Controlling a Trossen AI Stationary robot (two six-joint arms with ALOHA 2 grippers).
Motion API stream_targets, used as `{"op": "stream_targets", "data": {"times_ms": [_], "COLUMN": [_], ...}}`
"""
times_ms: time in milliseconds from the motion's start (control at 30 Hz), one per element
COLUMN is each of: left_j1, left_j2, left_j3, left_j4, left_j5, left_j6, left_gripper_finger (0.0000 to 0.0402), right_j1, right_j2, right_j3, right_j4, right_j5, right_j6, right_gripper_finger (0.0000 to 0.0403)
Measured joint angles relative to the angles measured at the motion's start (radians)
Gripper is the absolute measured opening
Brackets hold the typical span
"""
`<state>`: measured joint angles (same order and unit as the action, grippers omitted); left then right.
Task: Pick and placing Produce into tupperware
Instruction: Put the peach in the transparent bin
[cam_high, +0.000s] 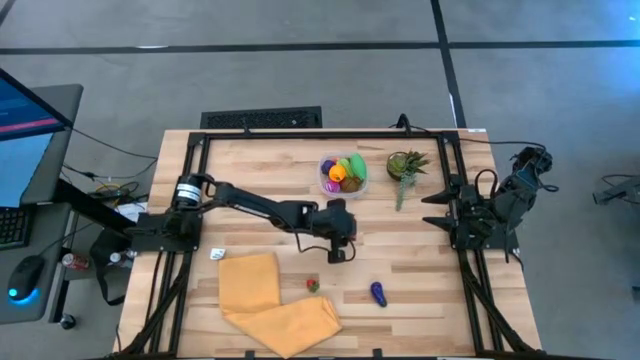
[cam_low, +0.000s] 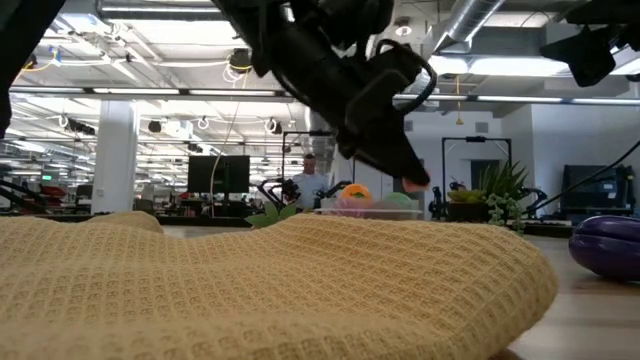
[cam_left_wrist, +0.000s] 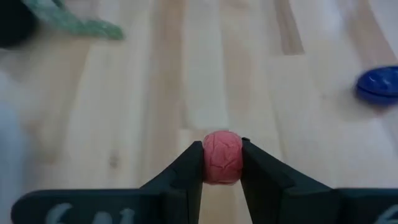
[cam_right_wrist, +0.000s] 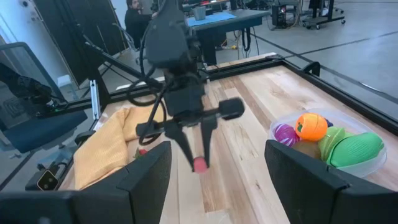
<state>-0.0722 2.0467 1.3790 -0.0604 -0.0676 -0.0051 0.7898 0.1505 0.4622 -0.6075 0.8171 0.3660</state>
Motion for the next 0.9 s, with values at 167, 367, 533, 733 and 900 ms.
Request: {"op": "stream_targets", "data": {"times_ms": [167,367,533,733,900], "left_j1": [0.036,0.114,0.196,0.295,0.347], "left_j2": [-0.001,-0.001,-0.001,-0.001,-0.001], "left_j3": [0.108,0.195,0.219,0.223,0.223], "left_j4": [-0.105,-0.21,-0.253,-0.252,-0.175], "left_j5": [-0.04,-0.079,-0.075,-0.043,-0.025], "left_j6": [0.094,0.183,0.193,0.166,0.122], "left_gripper_finger": [0.0082,0.0082,0.0082,0.0082,0.0082], "right_j1": [0.0,0.0,0.0,0.0,0.0], "right_j2": [0.0,0.0,0.0,0.0,0.0], "right_j3": [0.0,0.0,0.0,0.0,0.0], "right_j4": [0.0,-0.002,-0.002,-0.003,-0.006], "right_j5": [0.0,0.0,0.0,0.0,0.0], "right_j6": [0.0,0.0,0.0,0.0,0.0], "right_gripper_finger": [0.0281,0.0281,0.0281,0.0281,0.0281]}}
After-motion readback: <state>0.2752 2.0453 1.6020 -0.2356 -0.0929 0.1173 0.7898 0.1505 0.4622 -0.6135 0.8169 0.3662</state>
